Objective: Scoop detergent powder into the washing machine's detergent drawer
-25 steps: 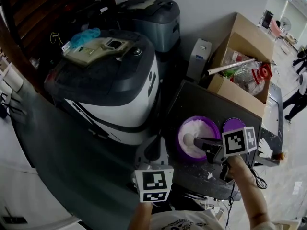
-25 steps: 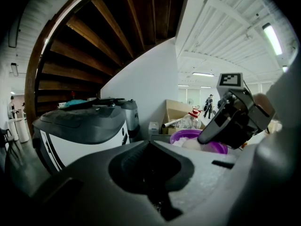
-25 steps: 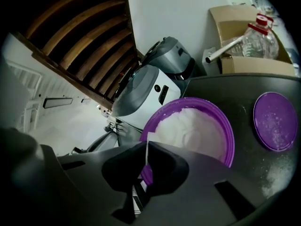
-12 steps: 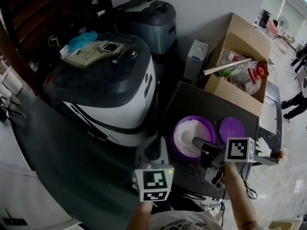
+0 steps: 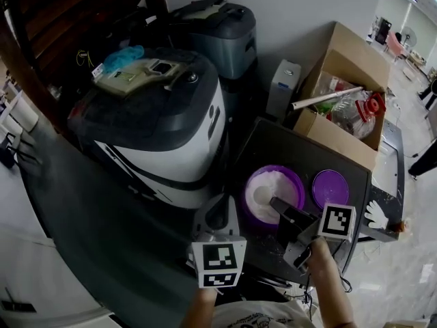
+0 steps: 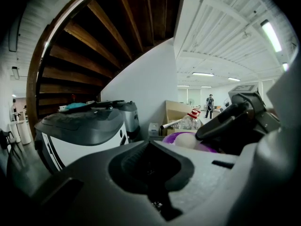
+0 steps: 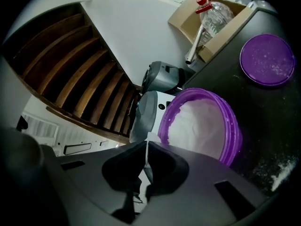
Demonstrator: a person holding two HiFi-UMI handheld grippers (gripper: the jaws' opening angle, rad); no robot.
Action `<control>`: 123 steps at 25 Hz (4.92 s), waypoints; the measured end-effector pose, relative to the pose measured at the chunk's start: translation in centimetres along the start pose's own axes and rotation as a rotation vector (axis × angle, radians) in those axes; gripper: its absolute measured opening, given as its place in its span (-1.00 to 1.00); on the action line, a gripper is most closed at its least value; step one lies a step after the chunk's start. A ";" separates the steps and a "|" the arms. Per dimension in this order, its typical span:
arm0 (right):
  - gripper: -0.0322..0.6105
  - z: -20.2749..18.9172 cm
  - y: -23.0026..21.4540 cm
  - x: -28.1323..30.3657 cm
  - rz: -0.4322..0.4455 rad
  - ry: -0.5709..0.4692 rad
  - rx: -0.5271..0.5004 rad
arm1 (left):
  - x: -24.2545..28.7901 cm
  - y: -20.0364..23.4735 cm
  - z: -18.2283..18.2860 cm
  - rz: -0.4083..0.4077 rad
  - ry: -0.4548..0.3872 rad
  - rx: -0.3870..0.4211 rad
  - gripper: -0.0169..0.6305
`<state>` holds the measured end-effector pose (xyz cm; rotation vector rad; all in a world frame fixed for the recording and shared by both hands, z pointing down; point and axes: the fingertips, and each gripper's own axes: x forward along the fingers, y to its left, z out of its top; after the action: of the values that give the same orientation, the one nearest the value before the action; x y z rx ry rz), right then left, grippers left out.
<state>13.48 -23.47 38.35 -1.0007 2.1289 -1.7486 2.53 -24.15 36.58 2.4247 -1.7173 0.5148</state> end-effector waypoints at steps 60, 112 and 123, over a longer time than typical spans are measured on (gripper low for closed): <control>-0.83 -18.7 2.3 -0.7 0.084 0.150 0.047 | -18.3 5.3 -12.7 0.216 0.110 -0.127 -0.94; -0.83 -25.8 -11.8 0.1 -0.372 0.227 -0.228 | -17.0 2.6 -22.9 0.090 0.273 -0.169 -0.94; -0.83 -26.0 -12.6 1.0 -0.472 0.297 -0.556 | -17.0 2.6 -23.4 0.093 0.285 -0.183 -0.94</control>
<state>2.96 -4.46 57.41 -1.5728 2.8469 -1.5842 -9.64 -3.05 52.32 2.0436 -1.6792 0.6473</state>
